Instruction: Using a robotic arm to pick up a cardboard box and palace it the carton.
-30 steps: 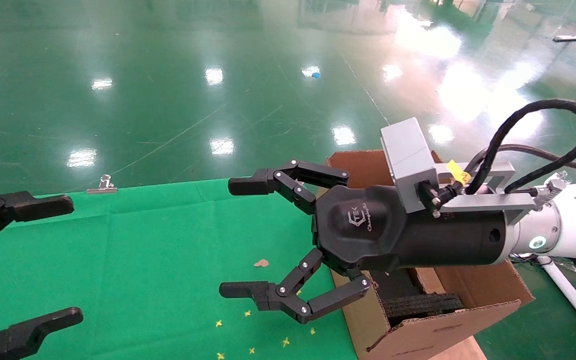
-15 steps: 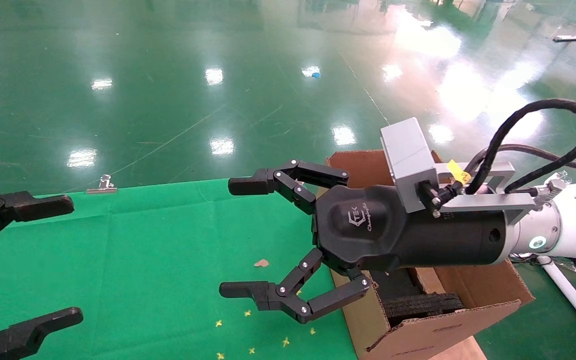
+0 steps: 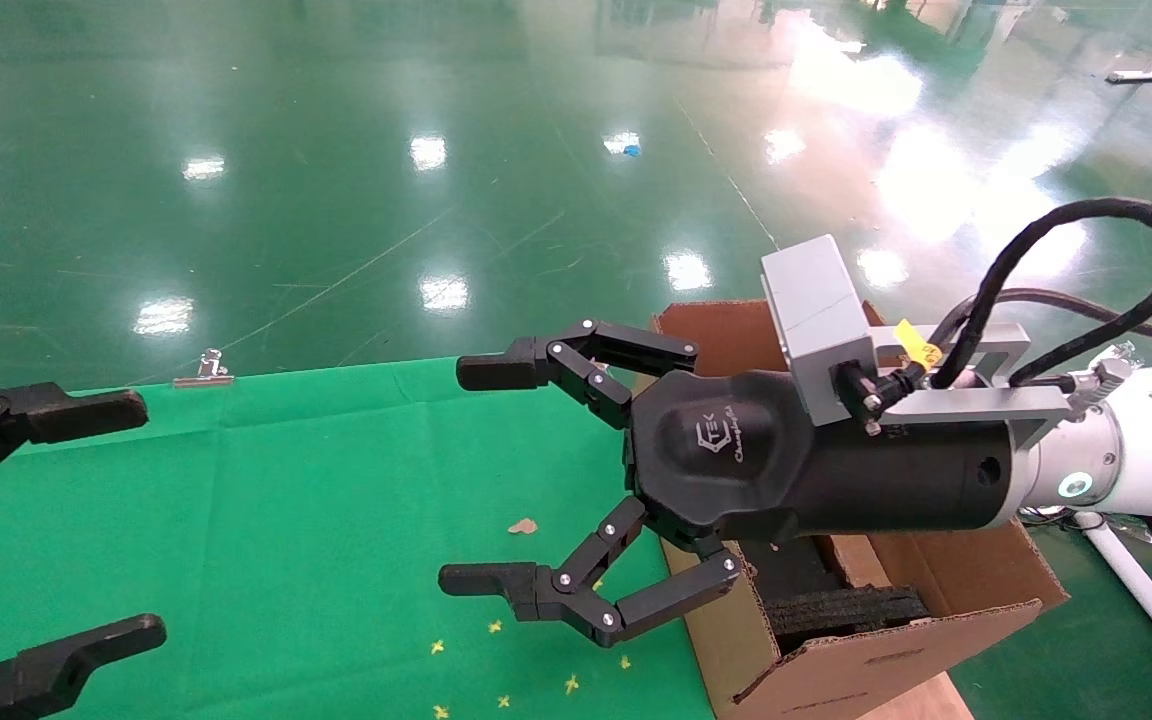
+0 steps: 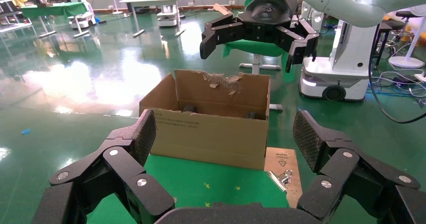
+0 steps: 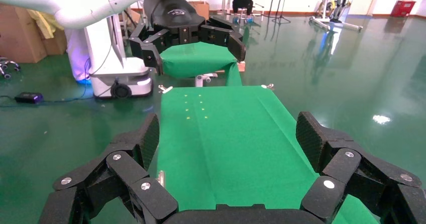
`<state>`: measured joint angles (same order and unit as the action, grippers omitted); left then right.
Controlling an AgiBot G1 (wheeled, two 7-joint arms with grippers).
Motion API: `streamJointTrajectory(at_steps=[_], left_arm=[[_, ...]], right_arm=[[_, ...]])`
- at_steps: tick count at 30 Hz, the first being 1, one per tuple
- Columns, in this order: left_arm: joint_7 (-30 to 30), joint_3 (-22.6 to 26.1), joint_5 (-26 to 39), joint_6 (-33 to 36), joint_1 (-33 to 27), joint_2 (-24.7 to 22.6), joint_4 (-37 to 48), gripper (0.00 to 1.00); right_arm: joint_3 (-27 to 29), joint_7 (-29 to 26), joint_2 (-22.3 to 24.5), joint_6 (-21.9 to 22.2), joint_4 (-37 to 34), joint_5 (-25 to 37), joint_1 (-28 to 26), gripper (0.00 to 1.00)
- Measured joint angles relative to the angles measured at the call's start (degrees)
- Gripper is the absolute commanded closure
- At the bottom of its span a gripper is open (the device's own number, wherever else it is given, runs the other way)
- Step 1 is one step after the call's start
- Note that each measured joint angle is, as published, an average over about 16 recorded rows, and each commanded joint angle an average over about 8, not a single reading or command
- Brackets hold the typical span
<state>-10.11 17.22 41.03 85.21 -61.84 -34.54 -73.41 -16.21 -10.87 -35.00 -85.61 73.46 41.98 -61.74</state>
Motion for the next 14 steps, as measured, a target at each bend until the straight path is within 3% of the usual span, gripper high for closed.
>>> streamJointTrajectory(at_steps=[14], left_arm=[[0.0,0.0,0.0,0.0,0.0,0.0,0.0,0.0]], right_arm=[[0.0,0.0,0.0,0.0,0.0,0.0,0.0,0.0]])
